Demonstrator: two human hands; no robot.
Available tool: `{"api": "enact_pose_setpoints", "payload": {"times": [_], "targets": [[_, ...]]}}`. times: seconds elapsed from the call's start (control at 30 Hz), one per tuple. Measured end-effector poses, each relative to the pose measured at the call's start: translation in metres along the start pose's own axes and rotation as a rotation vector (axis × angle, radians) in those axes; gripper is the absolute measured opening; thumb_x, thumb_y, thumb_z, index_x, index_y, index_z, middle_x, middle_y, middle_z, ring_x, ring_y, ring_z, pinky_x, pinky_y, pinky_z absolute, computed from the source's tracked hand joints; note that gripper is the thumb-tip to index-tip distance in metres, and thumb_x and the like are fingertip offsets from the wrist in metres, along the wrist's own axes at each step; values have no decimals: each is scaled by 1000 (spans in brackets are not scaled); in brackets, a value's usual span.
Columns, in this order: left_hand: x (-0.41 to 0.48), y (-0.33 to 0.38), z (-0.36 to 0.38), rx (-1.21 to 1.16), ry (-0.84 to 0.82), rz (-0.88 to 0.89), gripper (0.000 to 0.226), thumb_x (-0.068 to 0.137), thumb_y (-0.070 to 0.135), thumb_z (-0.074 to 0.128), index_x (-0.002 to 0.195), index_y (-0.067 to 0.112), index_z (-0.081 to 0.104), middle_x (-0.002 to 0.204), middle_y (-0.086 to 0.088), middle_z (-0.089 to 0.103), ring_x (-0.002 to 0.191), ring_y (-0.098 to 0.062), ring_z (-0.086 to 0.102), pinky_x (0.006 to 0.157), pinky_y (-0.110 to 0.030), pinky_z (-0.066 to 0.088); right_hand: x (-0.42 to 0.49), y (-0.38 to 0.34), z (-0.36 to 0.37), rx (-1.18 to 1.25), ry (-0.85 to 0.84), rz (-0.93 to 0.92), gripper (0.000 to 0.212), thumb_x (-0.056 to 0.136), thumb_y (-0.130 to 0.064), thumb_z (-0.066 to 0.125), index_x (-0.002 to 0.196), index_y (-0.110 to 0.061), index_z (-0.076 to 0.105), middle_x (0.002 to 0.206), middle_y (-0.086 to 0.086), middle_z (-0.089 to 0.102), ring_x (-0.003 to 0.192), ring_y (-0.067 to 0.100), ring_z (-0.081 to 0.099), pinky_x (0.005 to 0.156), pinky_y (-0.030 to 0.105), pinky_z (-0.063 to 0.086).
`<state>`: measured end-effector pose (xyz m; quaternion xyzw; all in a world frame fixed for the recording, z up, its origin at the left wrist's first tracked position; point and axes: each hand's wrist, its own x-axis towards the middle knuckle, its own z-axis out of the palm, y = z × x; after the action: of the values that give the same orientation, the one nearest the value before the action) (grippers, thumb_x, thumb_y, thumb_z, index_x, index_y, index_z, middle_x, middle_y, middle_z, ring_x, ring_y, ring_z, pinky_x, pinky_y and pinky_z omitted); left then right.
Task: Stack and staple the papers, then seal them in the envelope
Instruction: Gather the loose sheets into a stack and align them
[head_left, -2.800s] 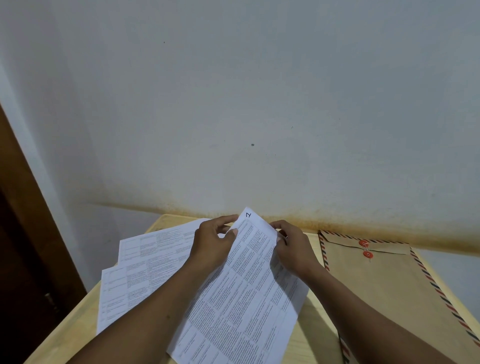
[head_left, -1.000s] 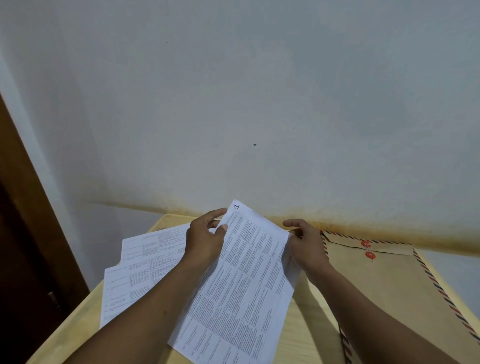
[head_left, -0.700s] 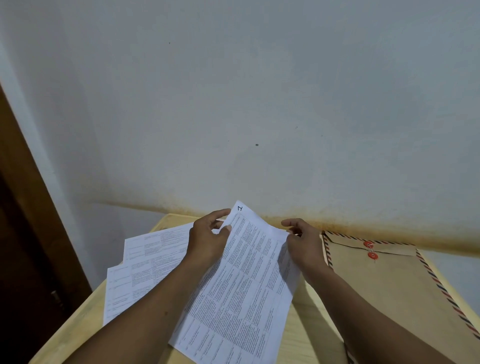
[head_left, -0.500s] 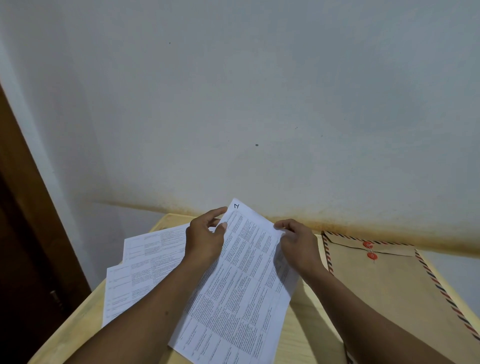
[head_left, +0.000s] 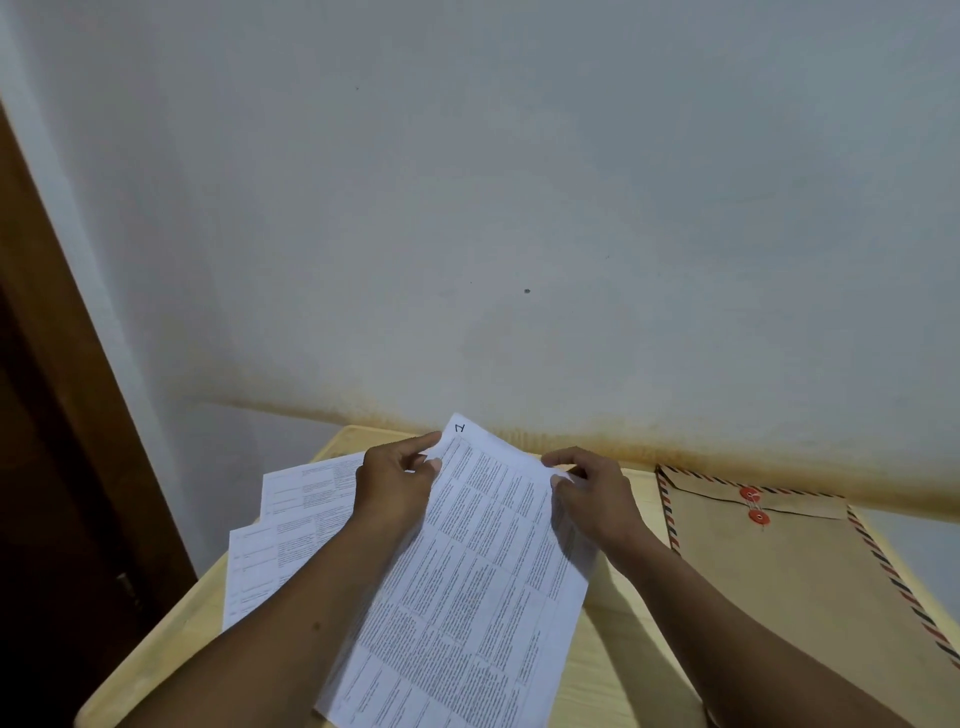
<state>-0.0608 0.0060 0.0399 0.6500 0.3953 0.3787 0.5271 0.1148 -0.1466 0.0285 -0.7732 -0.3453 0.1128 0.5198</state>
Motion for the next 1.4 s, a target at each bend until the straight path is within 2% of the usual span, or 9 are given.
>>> {"api": "enact_pose_setpoints", "payload": {"times": [0.13, 0.27, 0.47, 0.63, 0.73, 0.97, 1.13, 1.27, 1.4], "targets": [[9, -9, -32, 161, -83, -82, 29, 90, 6, 75, 112, 24, 78, 95, 2, 68, 93, -14, 66, 94, -23, 46, 4, 2, 12, -87, -280, 135, 14, 91, -11, 63, 93, -19, 74, 73, 6, 73, 63, 16, 66, 60, 25, 51], [15, -21, -66, 327, -158, -80, 29, 88, 7, 78, 110, 27, 78, 101, 2, 71, 101, -13, 67, 87, -18, 45, 7, -1, 37, -233, -285, 83, 3, 88, -24, 70, 87, -24, 72, 85, 2, 76, 74, 14, 68, 63, 21, 48], [19, -39, -92, 361, -166, -82, 30, 88, 9, 78, 95, 39, 77, 92, 5, 72, 82, -8, 65, 86, -21, 49, 3, -10, 87, -463, -355, -65, 32, 89, -36, 63, 120, -26, 65, 123, -4, 65, 113, 18, 60, 91, 32, 49], [20, -47, -105, 394, -187, -82, 29, 88, 11, 77, 104, 36, 79, 100, 0, 72, 88, -9, 65, 80, -18, 44, -4, -11, 104, -683, -330, -102, 53, 86, -49, 64, 135, -29, 54, 132, -2, 59, 125, 22, 48, 95, 38, 46], [21, -53, -107, 364, -198, -87, 29, 89, 10, 77, 106, 33, 79, 102, -3, 73, 90, -12, 66, 85, -19, 46, -4, -9, 104, -685, -283, -62, 69, 80, -53, 72, 139, -28, 47, 131, -1, 56, 124, 24, 45, 92, 37, 46], [26, -60, -98, 308, -222, -61, 32, 87, 10, 78, 97, 40, 79, 107, 1, 72, 104, -14, 68, 98, -28, 50, 10, -7, 104, -580, -307, 118, 79, 70, -43, 79, 139, -29, 42, 128, 0, 56, 119, 25, 54, 93, 37, 46], [26, -59, -93, 304, -238, -64, 32, 88, 10, 77, 96, 42, 78, 110, 2, 71, 105, -12, 67, 103, -31, 50, 7, -6, 102, -562, -323, 119, 77, 71, -37, 77, 138, -34, 40, 124, 0, 54, 115, 25, 54, 95, 40, 46], [26, -58, -89, 301, -247, -58, 33, 87, 13, 79, 92, 46, 79, 110, 2, 72, 105, -12, 68, 106, -33, 50, 4, -4, 91, -423, -348, 94, 74, 72, -22, 78, 135, -33, 41, 121, 5, 49, 102, 26, 58, 80, 35, 53], [29, -63, -79, 216, -269, -59, 32, 76, 21, 81, 97, 45, 81, 110, -2, 75, 111, -15, 68, 113, -40, 46, -2, -3, 74, -259, -334, 68, 71, 74, -6, 73, 135, -29, 44, 113, 2, 59, 97, 20, 60, 74, 29, 51]]}}
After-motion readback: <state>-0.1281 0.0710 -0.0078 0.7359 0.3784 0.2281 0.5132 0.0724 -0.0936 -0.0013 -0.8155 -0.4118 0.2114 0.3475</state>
